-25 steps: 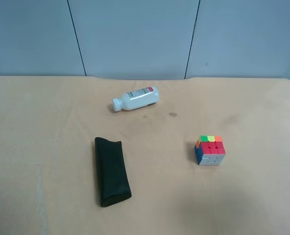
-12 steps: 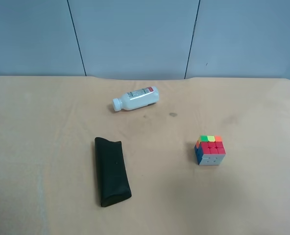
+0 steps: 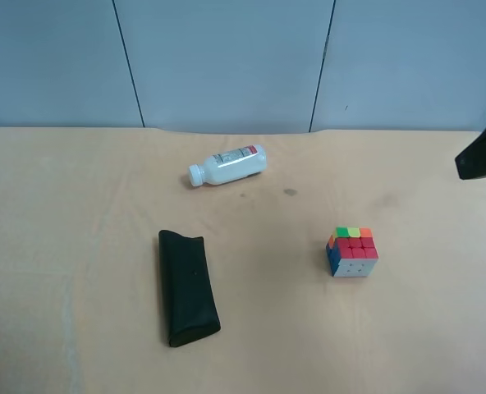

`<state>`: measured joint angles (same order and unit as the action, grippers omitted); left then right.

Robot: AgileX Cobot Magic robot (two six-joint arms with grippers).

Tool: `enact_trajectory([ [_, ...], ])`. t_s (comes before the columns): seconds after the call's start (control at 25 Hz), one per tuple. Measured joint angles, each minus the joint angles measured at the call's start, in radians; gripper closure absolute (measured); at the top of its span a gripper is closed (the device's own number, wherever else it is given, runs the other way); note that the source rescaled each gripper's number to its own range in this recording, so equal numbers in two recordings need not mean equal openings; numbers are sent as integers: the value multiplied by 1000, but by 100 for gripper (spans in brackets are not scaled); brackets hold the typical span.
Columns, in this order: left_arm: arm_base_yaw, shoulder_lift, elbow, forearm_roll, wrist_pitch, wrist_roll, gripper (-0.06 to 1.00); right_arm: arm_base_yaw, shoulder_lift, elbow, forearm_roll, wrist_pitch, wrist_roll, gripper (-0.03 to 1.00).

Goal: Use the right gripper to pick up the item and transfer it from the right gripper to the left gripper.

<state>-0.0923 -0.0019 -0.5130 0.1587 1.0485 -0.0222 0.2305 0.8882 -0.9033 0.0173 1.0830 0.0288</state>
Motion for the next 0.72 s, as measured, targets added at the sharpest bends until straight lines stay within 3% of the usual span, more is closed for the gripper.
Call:
enact_trajectory([
  [0.36, 0, 0, 0, 0, 0, 0, -5, 2, 268, -104, -3, 31, -6, -3],
  [0.72, 0, 0, 0, 0, 0, 0, -5, 40, 443, -146, 10, 29, 73, -3],
])
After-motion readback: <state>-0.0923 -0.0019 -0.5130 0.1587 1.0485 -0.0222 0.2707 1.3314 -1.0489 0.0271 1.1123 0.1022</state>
